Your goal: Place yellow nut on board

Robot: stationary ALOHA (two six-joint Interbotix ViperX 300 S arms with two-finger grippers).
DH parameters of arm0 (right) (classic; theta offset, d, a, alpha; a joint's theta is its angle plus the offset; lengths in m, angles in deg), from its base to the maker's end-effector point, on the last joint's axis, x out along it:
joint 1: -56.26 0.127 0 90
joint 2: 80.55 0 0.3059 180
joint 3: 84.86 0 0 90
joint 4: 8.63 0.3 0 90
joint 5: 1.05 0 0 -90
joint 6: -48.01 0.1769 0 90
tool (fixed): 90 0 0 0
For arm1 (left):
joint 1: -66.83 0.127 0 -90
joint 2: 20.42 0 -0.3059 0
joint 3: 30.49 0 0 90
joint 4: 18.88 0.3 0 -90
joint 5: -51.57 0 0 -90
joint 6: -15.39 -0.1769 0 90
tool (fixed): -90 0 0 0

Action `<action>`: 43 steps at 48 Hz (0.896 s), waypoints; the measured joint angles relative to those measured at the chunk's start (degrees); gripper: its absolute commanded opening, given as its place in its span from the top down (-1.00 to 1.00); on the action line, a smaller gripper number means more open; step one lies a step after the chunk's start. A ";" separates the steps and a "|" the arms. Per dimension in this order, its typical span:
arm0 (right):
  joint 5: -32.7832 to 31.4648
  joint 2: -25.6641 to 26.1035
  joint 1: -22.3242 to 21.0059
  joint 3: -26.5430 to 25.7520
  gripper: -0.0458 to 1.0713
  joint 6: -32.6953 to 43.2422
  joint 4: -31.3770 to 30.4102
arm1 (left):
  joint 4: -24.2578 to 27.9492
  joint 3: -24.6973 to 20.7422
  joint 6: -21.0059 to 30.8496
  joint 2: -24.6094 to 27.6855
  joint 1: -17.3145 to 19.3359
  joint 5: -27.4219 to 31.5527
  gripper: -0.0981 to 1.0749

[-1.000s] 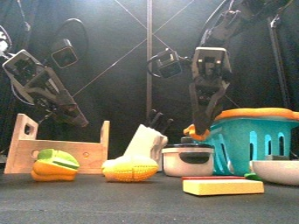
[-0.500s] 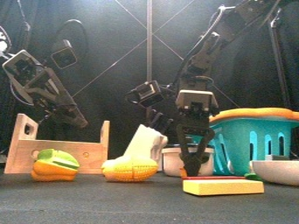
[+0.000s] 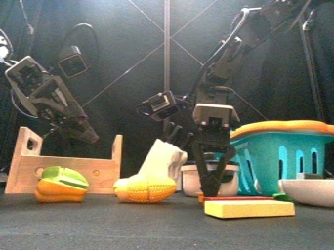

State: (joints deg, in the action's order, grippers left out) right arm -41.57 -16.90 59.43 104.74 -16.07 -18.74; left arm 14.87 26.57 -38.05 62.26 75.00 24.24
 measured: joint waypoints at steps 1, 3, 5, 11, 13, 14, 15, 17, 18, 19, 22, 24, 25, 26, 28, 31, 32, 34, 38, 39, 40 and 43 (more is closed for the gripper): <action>0.00 0.26 0.00 0.00 -0.64 0.00 -0.09 | 0.00 0.00 0.00 0.00 0.00 0.00 -0.81; -0.09 0.88 0.00 0.00 -0.64 0.00 -0.09 | 0.09 0.00 0.00 0.00 -0.09 0.00 -0.81; -0.09 1.49 0.00 0.00 -0.64 0.00 -0.35 | 0.09 0.00 0.00 0.00 0.00 0.00 -0.81; -0.09 2.72 0.62 0.00 -0.64 -0.44 -1.58 | 0.00 0.00 0.00 0.00 -0.09 0.00 -0.81; 0.00 2.99 0.88 0.00 -0.64 -0.35 -2.20 | -0.09 0.00 0.00 -0.09 0.00 0.00 -0.81; 0.18 3.08 1.05 0.00 -0.64 -0.18 -2.64 | -0.09 0.00 0.00 0.00 -0.09 0.00 -0.81; 0.44 3.16 1.14 0.00 -0.64 0.00 -3.08 | -0.09 0.00 0.00 0.00 0.00 0.00 -0.81; 1.05 3.25 1.23 -0.09 -0.64 0.00 -3.52 | -0.09 0.00 0.00 0.00 -0.09 0.00 -0.81; 1.41 3.34 1.32 -0.09 -0.64 0.09 -3.60 | -0.09 0.00 0.00 0.00 0.00 0.00 -0.81; 1.76 3.25 1.32 -0.18 -0.64 0.09 -3.69 | -0.09 0.00 0.00 0.00 -0.09 -0.09 -0.81; 2.90 3.25 1.41 -0.44 -0.64 0.35 -3.78 | -0.09 0.00 0.00 0.00 0.00 0.00 -0.81; 3.78 3.25 1.41 -0.53 -0.64 0.44 -3.87 | -0.09 0.00 0.00 0.00 -0.09 0.00 -0.81; 4.22 3.25 1.41 -0.53 -0.64 0.44 -3.87 | -0.09 0.00 0.00 0.00 -0.09 0.00 -0.81; 4.48 3.25 1.41 -0.53 -0.64 0.35 -3.87 | -0.09 0.00 0.00 0.00 -0.09 0.00 -0.81; 4.83 3.25 1.41 -0.53 -0.64 0.44 -4.04 | -0.09 0.00 0.00 0.00 0.00 0.00 -0.81; 5.01 3.25 1.41 -0.53 -0.64 0.44 -4.04 | -0.18 0.09 0.00 0.00 -0.09 0.00 -0.81; 5.01 3.25 1.41 -0.53 -0.64 0.44 -4.04 | -0.09 0.09 0.00 0.00 -0.09 0.00 -0.81; 5.10 3.25 1.41 -0.53 -0.63 0.44 -3.87 | -0.09 0.09 0.00 0.00 0.00 0.00 -0.81; 5.27 3.25 1.41 -0.53 -0.63 0.62 -4.04 | -0.09 0.09 0.00 0.00 -0.09 0.00 -0.81; 5.36 3.25 1.49 -0.53 -0.63 0.70 -3.87 | -0.18 0.09 0.00 0.00 0.00 0.00 -0.81; 5.63 3.25 1.49 -0.53 -0.63 0.88 -3.87 | -0.09 0.00 0.00 0.00 -0.09 0.00 -0.81; 6.24 3.25 1.58 -0.53 -0.63 1.32 -3.87 | -0.09 0.09 0.00 0.00 0.00 0.00 -0.81</action>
State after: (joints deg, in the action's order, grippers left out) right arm -35.33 -13.64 61.01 104.21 -14.75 -22.61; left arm 14.79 26.66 -38.05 62.26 75.00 24.24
